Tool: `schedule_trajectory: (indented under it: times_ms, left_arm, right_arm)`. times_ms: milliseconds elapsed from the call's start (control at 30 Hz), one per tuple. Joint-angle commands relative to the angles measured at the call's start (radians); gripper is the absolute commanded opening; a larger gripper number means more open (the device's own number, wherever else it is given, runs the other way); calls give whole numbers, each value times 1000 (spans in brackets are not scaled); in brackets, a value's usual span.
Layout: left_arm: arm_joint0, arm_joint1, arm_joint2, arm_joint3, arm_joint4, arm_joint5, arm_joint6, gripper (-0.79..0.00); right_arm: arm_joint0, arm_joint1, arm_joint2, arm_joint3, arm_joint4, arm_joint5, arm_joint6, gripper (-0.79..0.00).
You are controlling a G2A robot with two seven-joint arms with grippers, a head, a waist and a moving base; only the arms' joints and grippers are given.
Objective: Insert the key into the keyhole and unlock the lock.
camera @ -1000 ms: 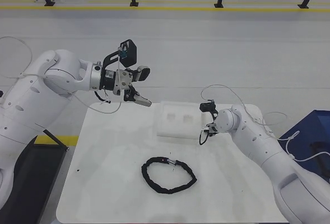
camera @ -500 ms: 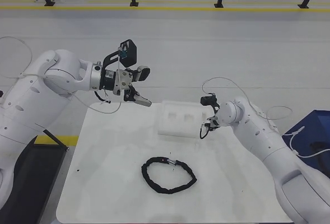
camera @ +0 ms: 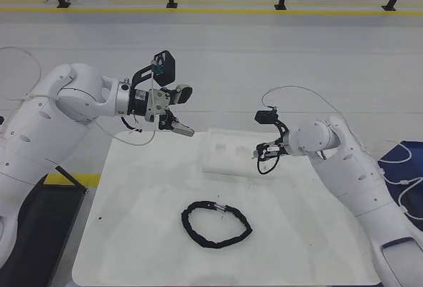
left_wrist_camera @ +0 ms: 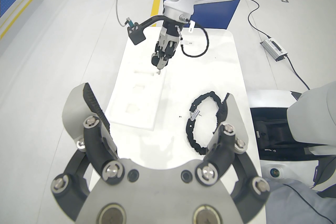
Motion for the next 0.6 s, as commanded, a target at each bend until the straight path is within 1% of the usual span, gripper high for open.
schedule_trajectory:
  times_ms: [0,100,200,267,367,567]
  left_arm:
    - [0,0,0,0,0,0,0,0]
    - [0,0,0,0,0,0,0,0]
    - [0,0,0,0,0,0,0,0]
    - [0,0,0,0,0,0,0,0]
    - [0,0,0,0,0,0,0,0]
    - [0,0,0,0,0,0,0,0]
  right_arm:
    - [-51,19,64,-97,33,17,14,-785]
    - [-129,44,150,-213,87,38,31,-785]
    - [-195,60,225,-289,169,31,44,-785]
    - [-237,66,279,-333,274,21,26,-785]
    - [-300,79,353,-413,338,10,15,-785]
    - [-400,96,462,-498,442,23,-30,-785]
